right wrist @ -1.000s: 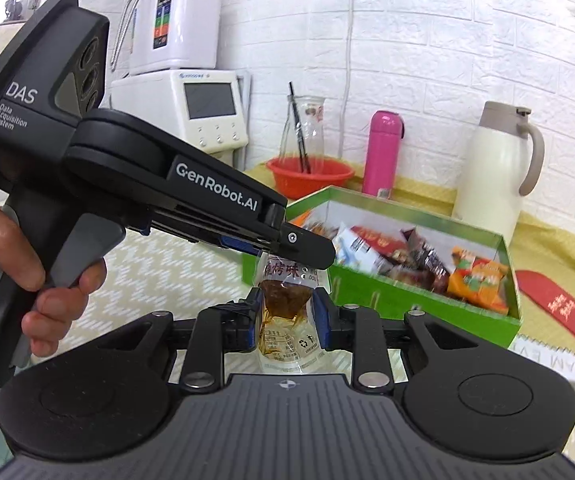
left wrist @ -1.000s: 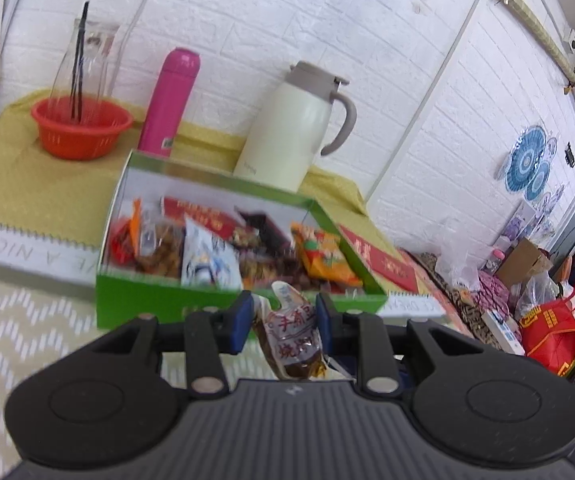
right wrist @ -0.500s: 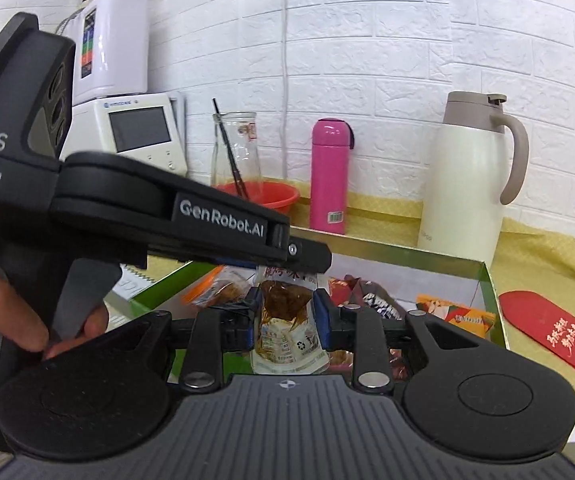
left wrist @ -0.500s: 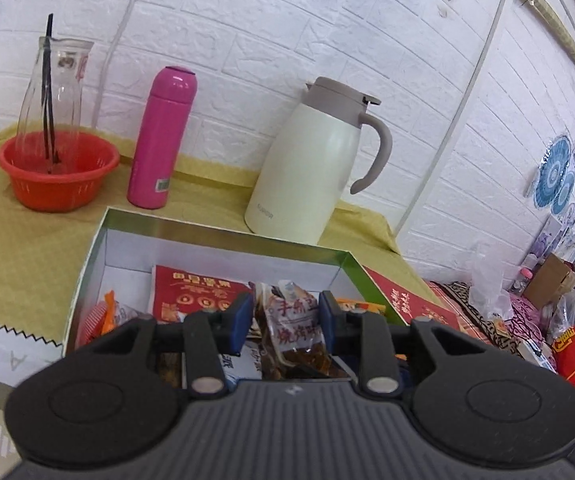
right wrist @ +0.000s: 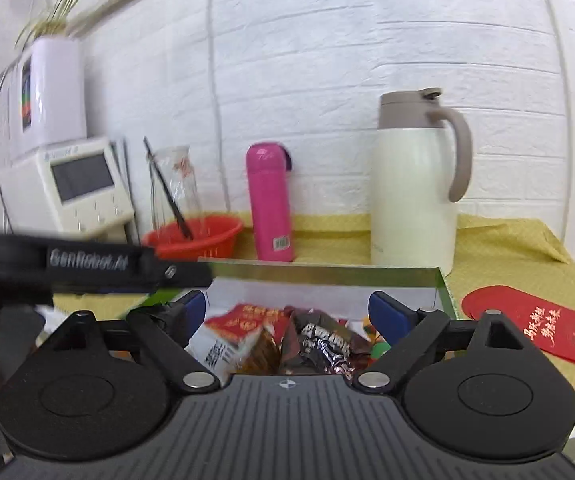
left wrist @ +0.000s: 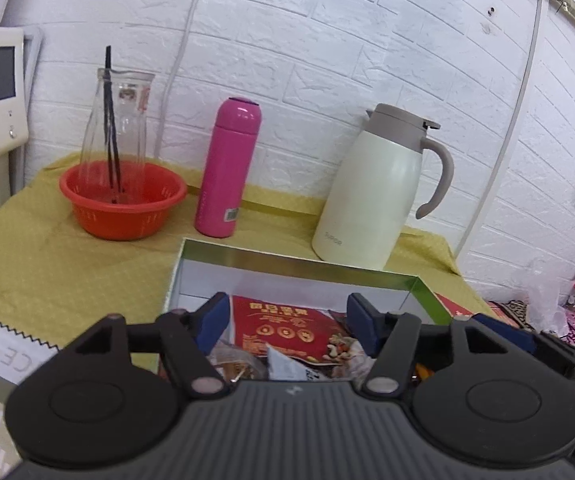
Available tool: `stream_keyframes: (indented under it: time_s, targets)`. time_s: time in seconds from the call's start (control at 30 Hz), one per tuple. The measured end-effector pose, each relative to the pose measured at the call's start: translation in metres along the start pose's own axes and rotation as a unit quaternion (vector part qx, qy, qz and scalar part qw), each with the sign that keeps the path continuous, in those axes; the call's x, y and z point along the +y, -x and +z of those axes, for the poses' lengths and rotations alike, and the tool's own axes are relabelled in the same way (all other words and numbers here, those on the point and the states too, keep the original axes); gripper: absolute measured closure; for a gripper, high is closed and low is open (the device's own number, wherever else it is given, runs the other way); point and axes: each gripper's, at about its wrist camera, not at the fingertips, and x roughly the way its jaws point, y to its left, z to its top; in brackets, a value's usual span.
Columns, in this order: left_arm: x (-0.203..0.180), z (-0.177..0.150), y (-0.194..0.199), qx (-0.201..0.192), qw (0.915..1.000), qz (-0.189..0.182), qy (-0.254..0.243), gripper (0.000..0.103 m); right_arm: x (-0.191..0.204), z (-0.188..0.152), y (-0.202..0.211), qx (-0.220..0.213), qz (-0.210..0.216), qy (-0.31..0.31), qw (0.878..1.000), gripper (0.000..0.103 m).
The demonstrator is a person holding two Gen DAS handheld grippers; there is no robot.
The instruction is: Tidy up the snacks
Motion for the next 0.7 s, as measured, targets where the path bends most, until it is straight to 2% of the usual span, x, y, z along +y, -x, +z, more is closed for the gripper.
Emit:
stream_keyframes:
  time_s: [0.1, 0.2, 0.33, 0.47, 0.7]
  targets:
    - [0.001, 0.000, 0.008, 0.004, 0.9993, 0.035, -0.010, 0.038, -0.007, 0.008, 0.016, -0.019, 0.000, -0.032, 0.999, 0.000]
    - [-0.004, -0.002, 0.022, -0.002, 0.9957, 0.082, -0.042, 0.036, -0.008, 0.015, 0.036, -0.041, -0.004, -0.048, 0.998, 0.000]
    - [-0.007, -0.011, 0.046, -0.015, 0.9934, 0.096, -0.061, 0.034, 0.001, 0.016, 0.064, -0.052, -0.010, -0.041, 0.998, 0.000]
    - [-0.009, -0.025, 0.076, -0.011, 0.9927, 0.102, -0.062, 0.032, 0.013, 0.007, 0.091, -0.034, -0.032, -0.032, 0.998, 0.000]
    - [-0.026, -0.068, 0.144, -0.012, 0.9835, 0.156, -0.091, 0.026, 0.033, -0.032, 0.157, -0.007, -0.079, -0.017, 0.997, 0.000]
